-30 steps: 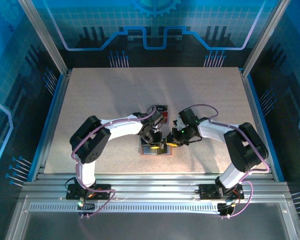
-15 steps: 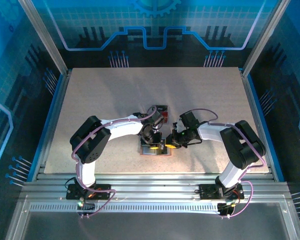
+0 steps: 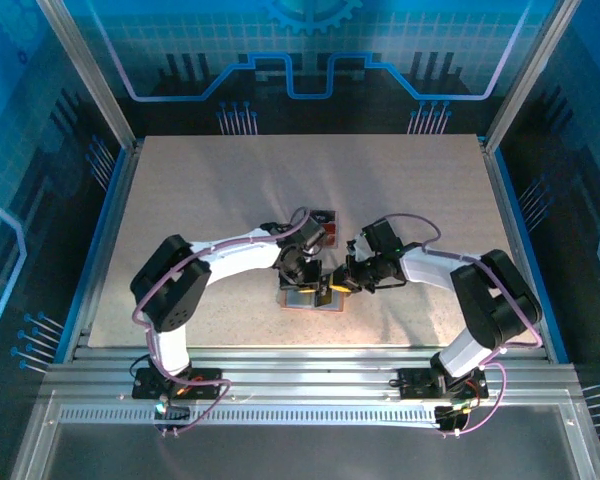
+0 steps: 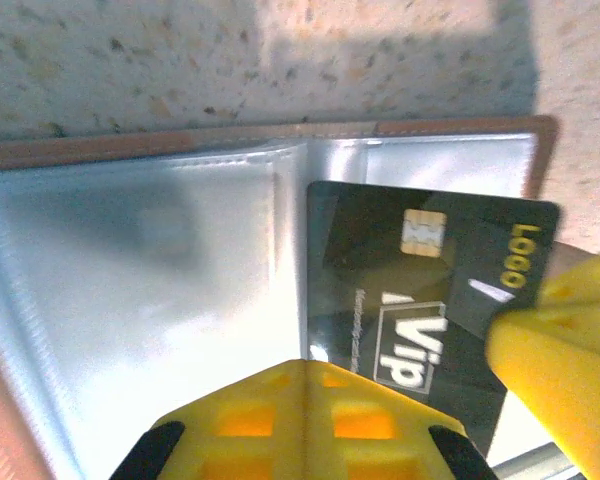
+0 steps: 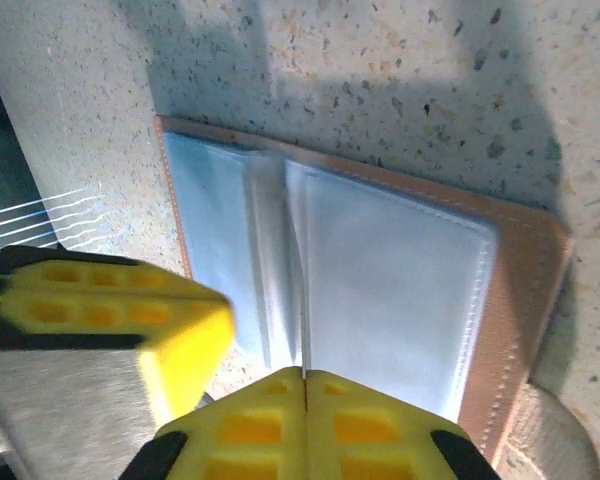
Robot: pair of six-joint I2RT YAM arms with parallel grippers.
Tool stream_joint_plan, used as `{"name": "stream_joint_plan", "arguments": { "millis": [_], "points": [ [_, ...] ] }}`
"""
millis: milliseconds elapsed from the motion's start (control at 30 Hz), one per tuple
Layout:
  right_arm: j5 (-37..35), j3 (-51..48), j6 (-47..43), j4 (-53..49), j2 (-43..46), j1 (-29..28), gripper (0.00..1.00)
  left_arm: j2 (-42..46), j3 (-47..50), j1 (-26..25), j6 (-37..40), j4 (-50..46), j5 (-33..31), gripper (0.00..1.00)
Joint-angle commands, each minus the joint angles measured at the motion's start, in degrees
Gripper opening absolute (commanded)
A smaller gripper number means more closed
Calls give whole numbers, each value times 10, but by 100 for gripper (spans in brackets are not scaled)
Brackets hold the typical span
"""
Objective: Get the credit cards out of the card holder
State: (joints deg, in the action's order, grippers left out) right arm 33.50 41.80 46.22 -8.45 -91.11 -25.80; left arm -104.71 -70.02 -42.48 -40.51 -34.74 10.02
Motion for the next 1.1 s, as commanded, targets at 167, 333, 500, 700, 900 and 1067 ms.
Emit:
{"name": "stream_joint_plan", "arguments": {
  "millis": [167,333,500,700,900,1067],
  "points": [
    [-24,56,-35,-79,41,6,2,104,57,62,-4,5,-12,2],
    [-42,115,-83,-136,36,6,0,123,100,94,2,22,3,3],
    [-88,199,-206,-220,19,2,0,139,137,116,3,41,17,3],
    [-210,319,-444,-326,-26,-20,0,156,169,132,7,54,26,3],
    [-233,427,-688,-382,-67,-31,0,157,188,142,9,72,37,3],
    [-280,533,-809,-436,-124,-34,0,158,196,144,8,78,40,3]
  ]
}}
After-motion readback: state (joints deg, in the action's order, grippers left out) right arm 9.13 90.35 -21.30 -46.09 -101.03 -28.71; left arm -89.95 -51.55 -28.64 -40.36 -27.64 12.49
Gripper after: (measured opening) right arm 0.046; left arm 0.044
